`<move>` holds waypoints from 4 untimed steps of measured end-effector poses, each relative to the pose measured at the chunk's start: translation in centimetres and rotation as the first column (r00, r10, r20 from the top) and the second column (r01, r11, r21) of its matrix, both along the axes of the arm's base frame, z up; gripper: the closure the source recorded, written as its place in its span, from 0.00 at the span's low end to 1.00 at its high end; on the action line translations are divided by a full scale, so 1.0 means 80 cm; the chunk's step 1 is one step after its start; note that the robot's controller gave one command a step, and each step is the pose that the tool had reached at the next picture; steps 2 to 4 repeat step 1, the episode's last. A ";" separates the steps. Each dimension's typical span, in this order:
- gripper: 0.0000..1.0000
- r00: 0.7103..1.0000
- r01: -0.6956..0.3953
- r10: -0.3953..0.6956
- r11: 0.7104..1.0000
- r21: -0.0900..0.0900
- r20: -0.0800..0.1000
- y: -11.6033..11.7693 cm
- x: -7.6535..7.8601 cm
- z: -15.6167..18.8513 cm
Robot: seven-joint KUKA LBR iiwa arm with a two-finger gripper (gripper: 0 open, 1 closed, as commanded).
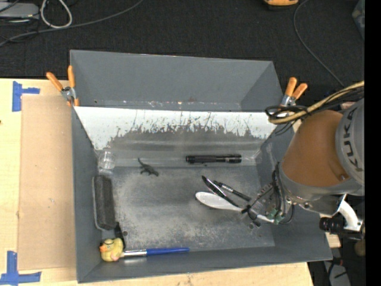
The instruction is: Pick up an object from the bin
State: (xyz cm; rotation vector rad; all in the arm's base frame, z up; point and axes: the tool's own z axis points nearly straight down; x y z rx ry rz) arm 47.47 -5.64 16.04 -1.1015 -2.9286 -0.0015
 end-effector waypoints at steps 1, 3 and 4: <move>1.00 1.000 -0.003 0.003 1.000 0.000 0.000 0.000 0.000 0.006; 1.00 1.000 -0.003 0.003 1.000 0.000 0.000 0.000 0.000 0.006; 1.00 1.000 -0.003 0.003 1.000 0.000 0.000 0.000 0.000 0.006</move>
Offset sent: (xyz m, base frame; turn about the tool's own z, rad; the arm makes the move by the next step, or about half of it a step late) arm 0.0000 0.0001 0.0388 -0.0027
